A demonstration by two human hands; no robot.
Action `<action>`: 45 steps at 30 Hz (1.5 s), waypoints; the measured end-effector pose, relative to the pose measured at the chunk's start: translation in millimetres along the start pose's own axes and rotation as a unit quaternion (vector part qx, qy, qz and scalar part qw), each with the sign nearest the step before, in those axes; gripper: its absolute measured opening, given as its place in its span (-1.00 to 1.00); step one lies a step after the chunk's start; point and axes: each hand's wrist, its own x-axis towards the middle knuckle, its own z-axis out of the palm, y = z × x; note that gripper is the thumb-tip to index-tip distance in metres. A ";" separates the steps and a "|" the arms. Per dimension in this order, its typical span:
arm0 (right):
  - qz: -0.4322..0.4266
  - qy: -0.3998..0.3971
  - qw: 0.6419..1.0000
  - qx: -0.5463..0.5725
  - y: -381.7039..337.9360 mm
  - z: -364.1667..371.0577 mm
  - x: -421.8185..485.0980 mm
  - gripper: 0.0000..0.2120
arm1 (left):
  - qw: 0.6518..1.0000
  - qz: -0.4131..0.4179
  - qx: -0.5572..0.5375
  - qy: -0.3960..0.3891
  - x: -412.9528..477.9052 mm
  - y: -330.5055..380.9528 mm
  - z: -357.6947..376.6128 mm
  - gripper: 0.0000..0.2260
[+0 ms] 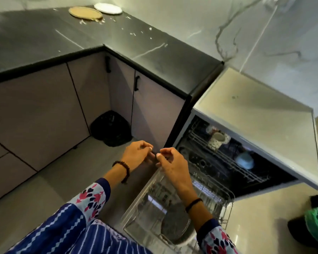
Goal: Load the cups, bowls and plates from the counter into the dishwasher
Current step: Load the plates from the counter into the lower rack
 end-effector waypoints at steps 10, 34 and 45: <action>-0.005 -0.015 1.000 0.010 -102.5 93.1 114.7 -0.88 | 1.000 0.013 -0.011 0.022 80.8 27.8 -157.9 -0.86; -0.020 -0.002 0.994 0.107 -249.7 262.9 411.9 -0.94 | 0.997 0.012 -0.018 0.073 333.6 81.6 -427.1 -0.86; -0.041 -0.115 0.991 0.062 -287.7 273.4 627.0 -0.95 | 0.984 -0.027 -0.054 0.166 513.4 113.2 -482.1 -0.86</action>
